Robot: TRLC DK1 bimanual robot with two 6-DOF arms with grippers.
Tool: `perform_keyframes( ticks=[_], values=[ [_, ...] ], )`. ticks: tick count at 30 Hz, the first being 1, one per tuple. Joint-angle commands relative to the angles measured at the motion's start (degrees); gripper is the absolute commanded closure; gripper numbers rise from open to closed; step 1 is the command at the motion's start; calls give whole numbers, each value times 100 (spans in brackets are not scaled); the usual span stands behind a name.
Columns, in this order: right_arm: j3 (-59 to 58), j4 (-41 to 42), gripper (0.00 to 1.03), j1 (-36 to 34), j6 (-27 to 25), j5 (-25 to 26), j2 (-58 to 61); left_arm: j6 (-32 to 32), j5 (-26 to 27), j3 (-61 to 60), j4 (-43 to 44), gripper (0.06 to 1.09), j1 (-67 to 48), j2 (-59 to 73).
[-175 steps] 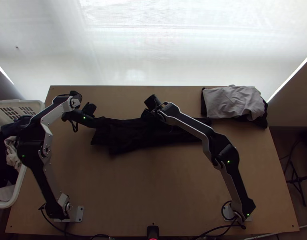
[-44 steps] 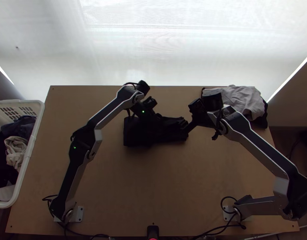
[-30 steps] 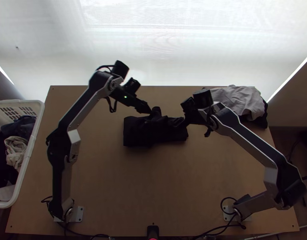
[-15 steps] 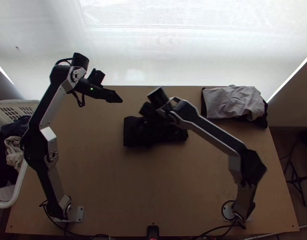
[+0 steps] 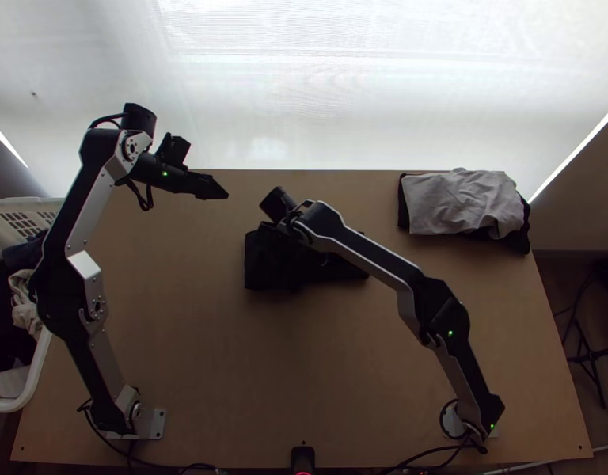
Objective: Fold the t-shirt
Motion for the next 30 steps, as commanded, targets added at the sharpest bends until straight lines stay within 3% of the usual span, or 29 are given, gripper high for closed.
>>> perform_keyframes(
  ticks=[1, 21, 30],
  values=[
    [-971, 113, 4, -571, -1, -38, -565, 36, -1, 149, 32, 10, 96, 74],
    [-3247, 491, 4, -1793, 210, -29, -2402, -131, -1, 869, 23, 10, -71, 381],
    [-1489, 526, 4, -1292, 404, -12, -1875, -131, -19, 869, -29, 10, -62, 372]
  ],
)
